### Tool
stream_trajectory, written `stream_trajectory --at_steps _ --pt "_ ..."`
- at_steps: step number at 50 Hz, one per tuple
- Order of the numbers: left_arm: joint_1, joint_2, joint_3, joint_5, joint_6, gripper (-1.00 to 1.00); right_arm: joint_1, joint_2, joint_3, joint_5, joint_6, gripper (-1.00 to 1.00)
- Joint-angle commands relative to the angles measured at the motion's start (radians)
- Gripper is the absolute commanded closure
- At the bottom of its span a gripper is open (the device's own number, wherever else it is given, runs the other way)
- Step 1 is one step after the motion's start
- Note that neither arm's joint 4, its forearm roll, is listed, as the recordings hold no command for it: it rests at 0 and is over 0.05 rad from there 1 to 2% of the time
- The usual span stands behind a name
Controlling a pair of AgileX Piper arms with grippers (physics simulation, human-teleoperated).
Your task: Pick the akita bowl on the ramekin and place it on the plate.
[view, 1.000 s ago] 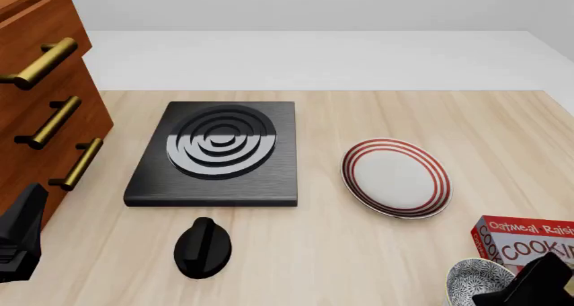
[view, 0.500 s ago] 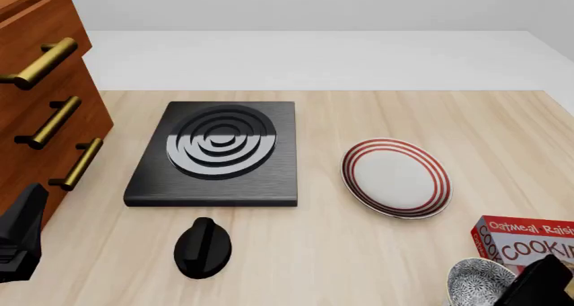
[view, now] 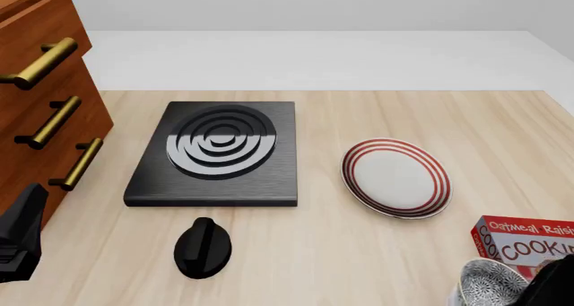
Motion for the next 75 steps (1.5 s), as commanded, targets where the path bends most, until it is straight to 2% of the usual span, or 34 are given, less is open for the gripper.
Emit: stream_trajectory --at_steps 1,6,13,15,24,25,26,28,36,38,40,43,45,47,48,56,63,65,71,75 --pt "0.0 0.0 0.0 0.0 0.0 -1.0 -0.036 -0.073 -0.037 0.101 -0.048 1.0" --pt "0.0 0.0 0.0 0.0 0.0 -1.0 -0.053 -0.104 -0.081 0.152 -0.104 1.0" --pt "0.0 0.0 0.0 0.0 0.0 -1.0 -0.056 -0.095 -0.149 0.176 -0.158 1.0" --pt "0.0 0.0 0.0 0.0 0.0 -1.0 -0.063 -0.099 -0.192 0.196 -0.2 1.0" --pt "0.0 0.0 0.0 0.0 0.0 -1.0 -0.084 -0.097 -0.32 0.248 -0.298 1.0" --pt "0.0 0.0 0.0 0.0 0.0 -1.0 -0.093 -0.104 -0.357 0.269 -0.332 1.0" --pt "0.0 0.0 0.0 0.0 0.0 -1.0 -0.099 -0.107 -0.37 0.276 -0.342 1.0" --pt "0.0 0.0 0.0 0.0 0.0 -1.0 -0.104 -0.102 -0.379 0.279 -0.341 1.0" --pt "0.0 0.0 0.0 0.0 0.0 -1.0 -0.137 -0.082 -0.487 0.28 -0.43 1.0" --pt "0.0 0.0 0.0 0.0 0.0 -1.0 -0.146 -0.058 -0.514 0.255 -0.452 1.0" --pt "0.0 0.0 0.0 0.0 0.0 -1.0 -0.15 -0.047 -0.525 0.243 -0.456 1.0" --pt "0.0 0.0 0.0 0.0 0.0 -1.0 -0.143 0.022 -0.55 0.177 -0.459 1.0" --pt "0.0 0.0 0.0 0.0 0.0 -1.0 -0.138 0.049 -0.557 0.125 -0.494 1.0" --pt "0.0 0.0 0.0 0.0 0.0 -1.0 -0.115 0.1 -0.561 0.067 -0.498 1.0" --pt "0.0 0.0 0.0 0.0 0.0 -1.0 -0.103 0.111 -0.551 0.037 -0.519 1.0" --pt "0.0 0.0 0.0 0.0 0.0 -1.0 -0.047 0.283 -0.53 -0.161 -0.534 1.0" --pt "0.0 0.0 0.0 0.0 0.0 -1.0 -0.006 0.473 -0.574 -0.303 -0.514 1.0" --pt "0.0 0.0 0.0 0.0 0.0 -1.0 -0.013 0.49 -0.574 -0.322 -0.514 1.0" --pt "0.0 0.0 0.0 0.0 0.0 -1.0 0.009 0.656 -0.621 -0.414 -0.469 1.0" --pt "0.0 0.0 0.0 0.0 0.0 -1.0 0.015 0.709 -0.637 -0.438 -0.452 1.0"
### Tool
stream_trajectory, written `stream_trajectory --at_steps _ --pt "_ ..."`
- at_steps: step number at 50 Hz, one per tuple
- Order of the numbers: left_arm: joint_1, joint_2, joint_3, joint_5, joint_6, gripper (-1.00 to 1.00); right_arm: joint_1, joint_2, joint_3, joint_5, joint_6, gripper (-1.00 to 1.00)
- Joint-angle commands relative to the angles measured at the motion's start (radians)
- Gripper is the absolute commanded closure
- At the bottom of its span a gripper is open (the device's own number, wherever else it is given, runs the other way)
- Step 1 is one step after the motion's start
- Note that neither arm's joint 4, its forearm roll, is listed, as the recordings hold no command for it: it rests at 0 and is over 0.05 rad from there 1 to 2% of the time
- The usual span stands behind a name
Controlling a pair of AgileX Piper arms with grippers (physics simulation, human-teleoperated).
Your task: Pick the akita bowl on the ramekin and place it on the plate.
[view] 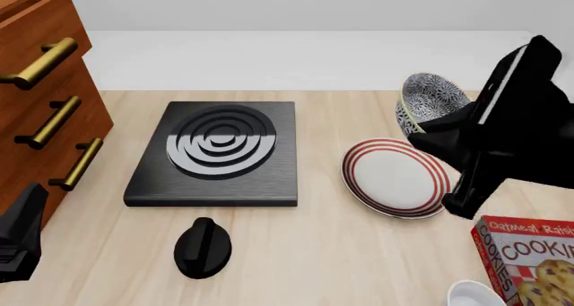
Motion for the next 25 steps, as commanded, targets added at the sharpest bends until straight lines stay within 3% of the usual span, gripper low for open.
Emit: stream_trajectory --at_steps 1,25 --pt "0.0 0.0 0.0 0.0 0.0 -1.0 0.032 0.238 -0.062 -0.161 0.036 1.0" --pt "0.0 0.0 0.0 0.0 0.0 -1.0 0.001 0.444 -0.102 -0.25 0.118 1.0"
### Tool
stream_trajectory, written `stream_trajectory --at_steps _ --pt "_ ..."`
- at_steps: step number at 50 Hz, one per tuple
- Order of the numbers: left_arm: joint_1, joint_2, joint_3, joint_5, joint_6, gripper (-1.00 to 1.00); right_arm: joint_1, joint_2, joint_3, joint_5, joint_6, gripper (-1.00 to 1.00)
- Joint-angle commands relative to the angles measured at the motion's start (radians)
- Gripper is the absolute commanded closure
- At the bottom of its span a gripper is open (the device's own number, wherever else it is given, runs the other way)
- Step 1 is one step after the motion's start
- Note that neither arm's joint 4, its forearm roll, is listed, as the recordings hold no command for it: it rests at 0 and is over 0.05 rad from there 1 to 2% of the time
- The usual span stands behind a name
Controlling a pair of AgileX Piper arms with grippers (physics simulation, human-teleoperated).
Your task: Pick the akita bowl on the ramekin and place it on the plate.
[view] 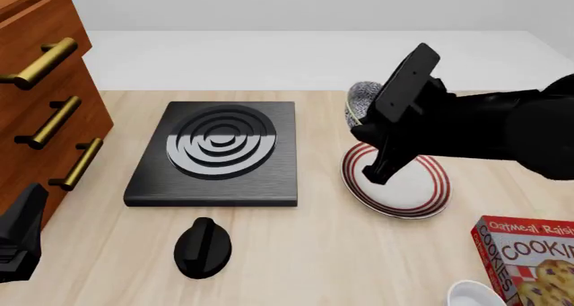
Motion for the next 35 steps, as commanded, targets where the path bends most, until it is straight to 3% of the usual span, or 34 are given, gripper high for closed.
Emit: stream_trajectory --at_steps 1,35 --pt "0.0 0.0 0.0 0.0 0.0 -1.0 -0.024 0.09 -0.019 -0.046 0.035 1.0" --pt "0.0 0.0 0.0 0.0 0.0 -1.0 -0.115 0.161 -0.006 -0.089 0.047 1.0"
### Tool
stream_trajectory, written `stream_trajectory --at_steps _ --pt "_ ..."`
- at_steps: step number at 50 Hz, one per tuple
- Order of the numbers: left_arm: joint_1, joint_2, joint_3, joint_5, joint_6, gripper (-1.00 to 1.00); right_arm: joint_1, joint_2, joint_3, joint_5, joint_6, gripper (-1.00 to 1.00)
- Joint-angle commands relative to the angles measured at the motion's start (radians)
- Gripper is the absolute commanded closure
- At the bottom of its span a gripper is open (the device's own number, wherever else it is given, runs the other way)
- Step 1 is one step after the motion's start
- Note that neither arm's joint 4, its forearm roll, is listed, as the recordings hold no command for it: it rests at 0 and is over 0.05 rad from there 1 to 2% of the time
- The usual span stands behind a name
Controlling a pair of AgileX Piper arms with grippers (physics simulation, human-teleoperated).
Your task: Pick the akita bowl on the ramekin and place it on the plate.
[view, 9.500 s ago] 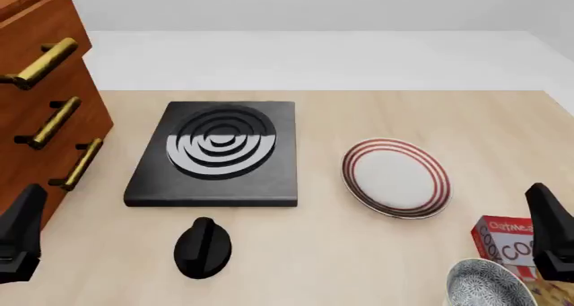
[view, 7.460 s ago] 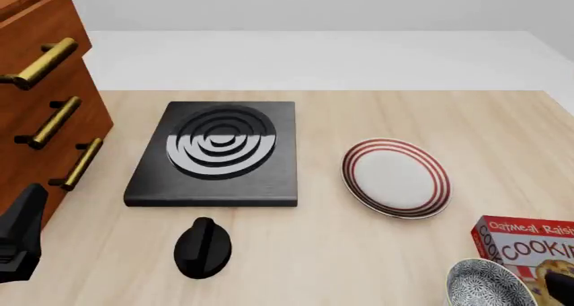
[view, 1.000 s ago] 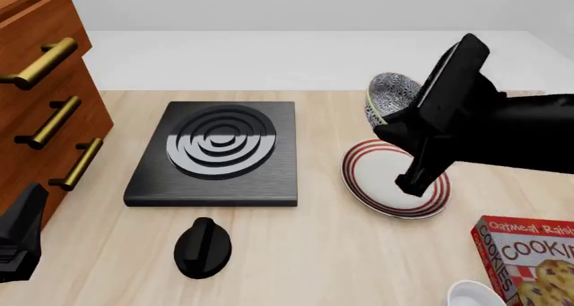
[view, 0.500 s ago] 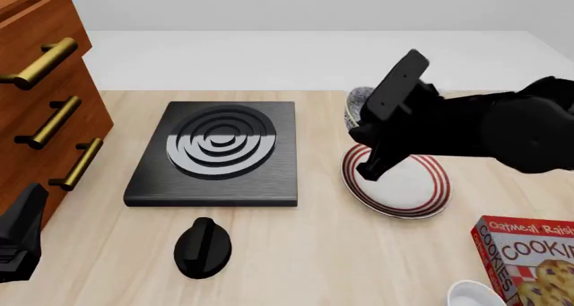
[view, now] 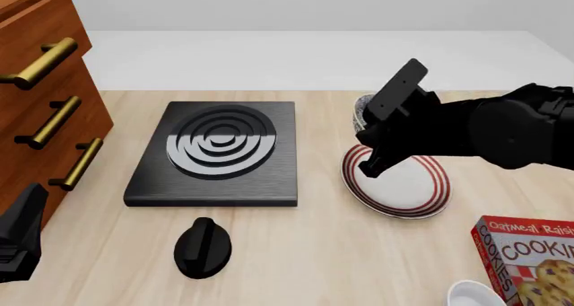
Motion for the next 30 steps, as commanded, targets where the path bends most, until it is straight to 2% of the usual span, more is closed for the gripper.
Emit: stream_trajectory --at_steps 1,30 --pt "0.0 0.0 0.0 0.0 0.0 -1.0 -0.024 0.018 0.0 -0.018 0.006 1.0" --pt "0.0 0.0 0.0 0.0 0.0 -1.0 -0.095 0.092 0.003 -0.072 0.019 1.0"
